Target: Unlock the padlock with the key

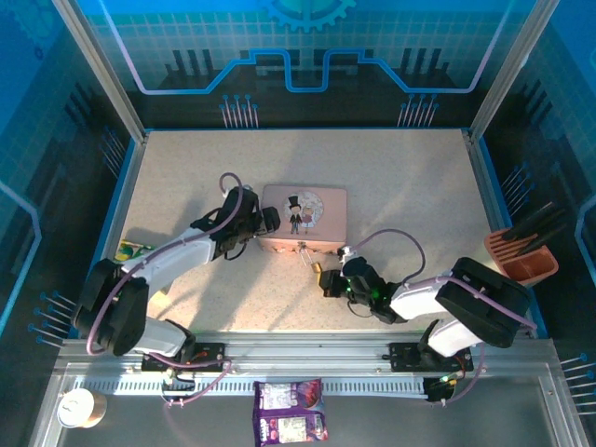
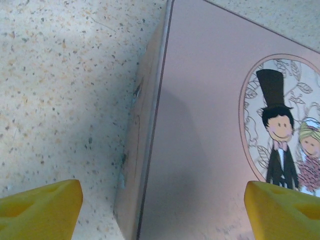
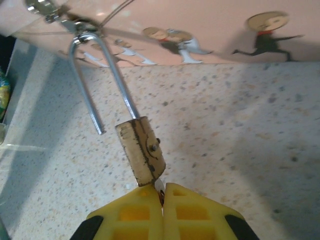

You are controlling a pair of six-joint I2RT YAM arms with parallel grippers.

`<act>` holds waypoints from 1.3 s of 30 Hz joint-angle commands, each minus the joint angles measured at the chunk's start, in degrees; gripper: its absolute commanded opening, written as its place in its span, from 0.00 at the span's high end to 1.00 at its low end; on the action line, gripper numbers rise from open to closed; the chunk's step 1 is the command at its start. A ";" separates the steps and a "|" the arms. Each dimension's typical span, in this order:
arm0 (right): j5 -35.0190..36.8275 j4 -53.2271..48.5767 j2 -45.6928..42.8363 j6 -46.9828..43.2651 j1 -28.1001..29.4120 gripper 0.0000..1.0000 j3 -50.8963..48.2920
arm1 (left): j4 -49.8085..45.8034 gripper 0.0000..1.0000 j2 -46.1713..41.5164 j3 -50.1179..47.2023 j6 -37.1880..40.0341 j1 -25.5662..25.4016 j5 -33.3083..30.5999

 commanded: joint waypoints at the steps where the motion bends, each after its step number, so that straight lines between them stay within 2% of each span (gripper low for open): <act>1: -1.34 -3.82 1.02 -1.34 -4.27 1.00 1.70 | -1.01 0.15 3.27 3.00 4.78 0.38 2.59; 6: -7.12 -5.73 2.19 -6.34 -8.37 0.98 4.39 | -0.42 0.18 6.68 3.88 3.82 -0.78 3.25; 13: -8.19 -12.53 -0.37 -13.58 -8.63 0.71 5.90 | 0.38 0.18 7.81 1.58 -0.37 -4.55 0.52; 18: -4.35 -23.92 -6.25 -21.91 -8.91 0.61 7.95 | 1.64 0.19 7.54 -0.70 -3.11 -6.22 -1.47; 23: -5.77 -27.77 -7.57 -30.06 -8.96 0.57 11.56 | 3.54 0.19 6.41 -2.53 -4.70 -6.74 -1.92; 30: -9.63 -30.26 -0.94 -36.75 -9.97 0.51 17.21 | 3.74 0.19 5.98 -3.00 -5.34 -6.79 -2.35; 34: -11.53 -30.22 2.95 -36.92 -9.77 0.50 19.56 | 4.83 0.19 5.94 -3.81 -5.69 -6.81 -2.11; 39: -10.20 -32.04 6.13 -34.77 -9.68 0.48 21.59 | 5.78 0.18 6.21 -4.22 -6.06 -6.80 -1.77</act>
